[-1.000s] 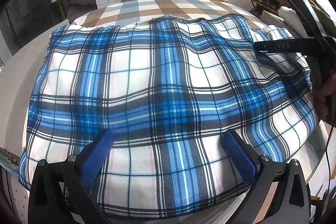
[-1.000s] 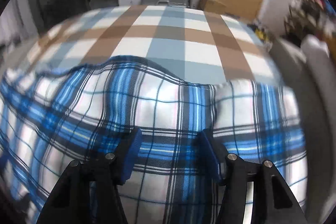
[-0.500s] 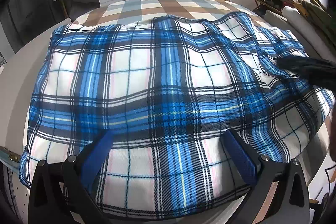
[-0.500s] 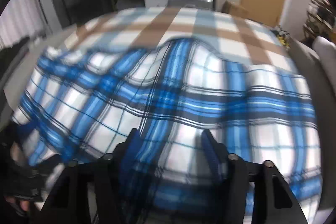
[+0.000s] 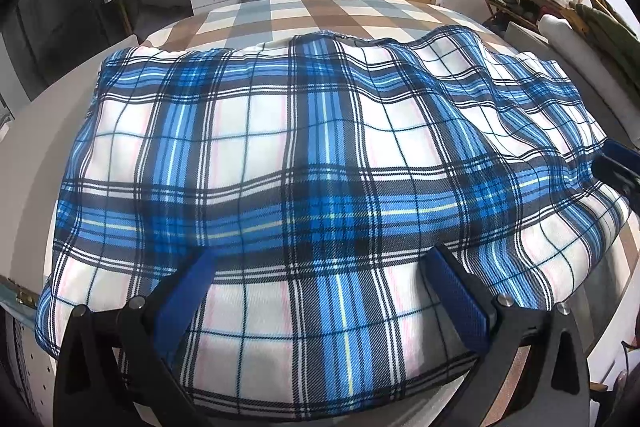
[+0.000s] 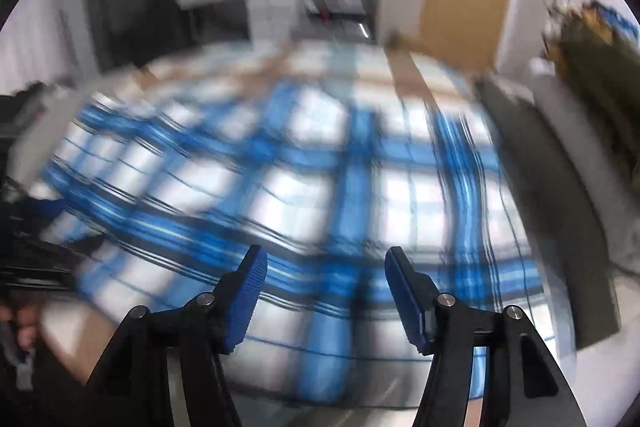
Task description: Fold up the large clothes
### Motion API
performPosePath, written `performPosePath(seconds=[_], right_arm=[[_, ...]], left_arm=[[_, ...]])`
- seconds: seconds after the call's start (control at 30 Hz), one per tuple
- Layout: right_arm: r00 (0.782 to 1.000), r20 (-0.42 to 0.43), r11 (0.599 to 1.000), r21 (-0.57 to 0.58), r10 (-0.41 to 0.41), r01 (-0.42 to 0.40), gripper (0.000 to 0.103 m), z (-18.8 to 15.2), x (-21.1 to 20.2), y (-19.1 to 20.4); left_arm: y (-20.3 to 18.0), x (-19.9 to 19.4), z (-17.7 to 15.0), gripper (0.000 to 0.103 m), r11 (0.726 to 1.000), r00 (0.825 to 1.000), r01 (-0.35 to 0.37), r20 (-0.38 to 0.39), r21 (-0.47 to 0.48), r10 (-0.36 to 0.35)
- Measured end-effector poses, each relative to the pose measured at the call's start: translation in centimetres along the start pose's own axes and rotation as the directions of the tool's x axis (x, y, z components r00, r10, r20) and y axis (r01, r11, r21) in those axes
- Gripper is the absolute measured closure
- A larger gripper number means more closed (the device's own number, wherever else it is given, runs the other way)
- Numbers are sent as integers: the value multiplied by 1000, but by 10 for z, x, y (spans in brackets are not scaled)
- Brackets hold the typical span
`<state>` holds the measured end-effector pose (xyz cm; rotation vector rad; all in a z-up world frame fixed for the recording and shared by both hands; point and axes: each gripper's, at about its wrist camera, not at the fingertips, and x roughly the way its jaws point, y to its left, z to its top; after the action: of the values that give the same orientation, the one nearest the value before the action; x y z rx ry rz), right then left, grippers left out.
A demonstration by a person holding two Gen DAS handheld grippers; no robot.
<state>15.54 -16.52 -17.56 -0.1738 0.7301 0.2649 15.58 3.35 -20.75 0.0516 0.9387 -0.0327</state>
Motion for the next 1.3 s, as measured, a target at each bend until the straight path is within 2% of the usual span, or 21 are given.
performPosePath(seconds=[0.1,0.2,0.27,0.3,0.37,0.5,0.57,0.63,0.7,0.73,0.8,0.87,0.9,0.97,1.0,1.03,1.13,1.2,1.23,1.27,1.3], right_arm=[[995,-93,996,-90,-27,18,33,-16,33,25],[993,-113,1000,4,31,-31,30,-18,50,16],[990,-134,998,29,51,-48,30,-16,54,9],[990,-136,999,21,45,-43,30,-15,56,9],[993,-112,999,14,39,-38,30,-18,58,11],[998,-41,999,30,47,-46,26,-32,54,15],[998,-40,998,35,44,-42,26,-30,53,13],[998,-40,999,29,40,-39,26,-31,52,12],[998,-40,999,32,43,-42,26,-32,53,10],[998,-43,999,31,41,-40,26,-28,39,15],[996,-79,998,44,42,-39,26,-23,33,13],[990,-113,994,77,86,-78,26,-17,21,10],[989,-58,987,89,137,-131,28,-10,8,12],[985,42,983,60,170,-172,25,2,-13,23],[983,61,984,35,174,-176,23,7,-16,30],[980,62,982,5,188,-189,21,14,-13,41],[985,-23,983,-64,173,-175,22,21,18,69],[979,-152,982,-111,135,-153,25,13,55,87],[983,-111,983,-91,147,-158,27,14,52,86],[977,-148,984,-65,154,-165,29,17,54,84],[976,-151,986,-32,158,-164,39,20,52,81]], left_arm=[[-1,-1,-1,1,1000,1000,-1,4,-2,1],[0,-1,1,1,1000,1000,6,-14,2,-6],[2,-2,8,1,1000,996,18,-93,3,-18],[4,-5,15,1,998,991,57,-126,9,-55],[11,-22,32,1,994,991,105,-84,23,-103],[31,-30,82,1,995,998,60,-9,84,-59],[43,-7,101,1,993,995,73,-67,91,-67],[57,30,109,2,992,977,108,-189,61,-95],[68,57,107,3,990,959,139,-253,33,-126],[67,56,106,2,990,974,122,-200,76,-105],[61,56,102,2,989,975,99,-210,110,-74],[61,50,99,3,995,973,64,-225,80,-45],[61,40,97,7,997,975,57,-217,56,-44],[62,16,89,8,993,982,115,-153,22,-111],[60,2,82,8,990,984,142,-111,23,-139],[59,-5,74,7,992,989,116,-98,38,-112],[58,5,46,7,997,987,46,-159,69,-35],[65,15,39,6,998,984,42,-177,48,-33],[68,14,37,5,998,986,43,-160,42,-35],[69,13,34,3,998,990,40,-141,43,-33],[68,14,33,1,998,991,30,-132,46,-24]])
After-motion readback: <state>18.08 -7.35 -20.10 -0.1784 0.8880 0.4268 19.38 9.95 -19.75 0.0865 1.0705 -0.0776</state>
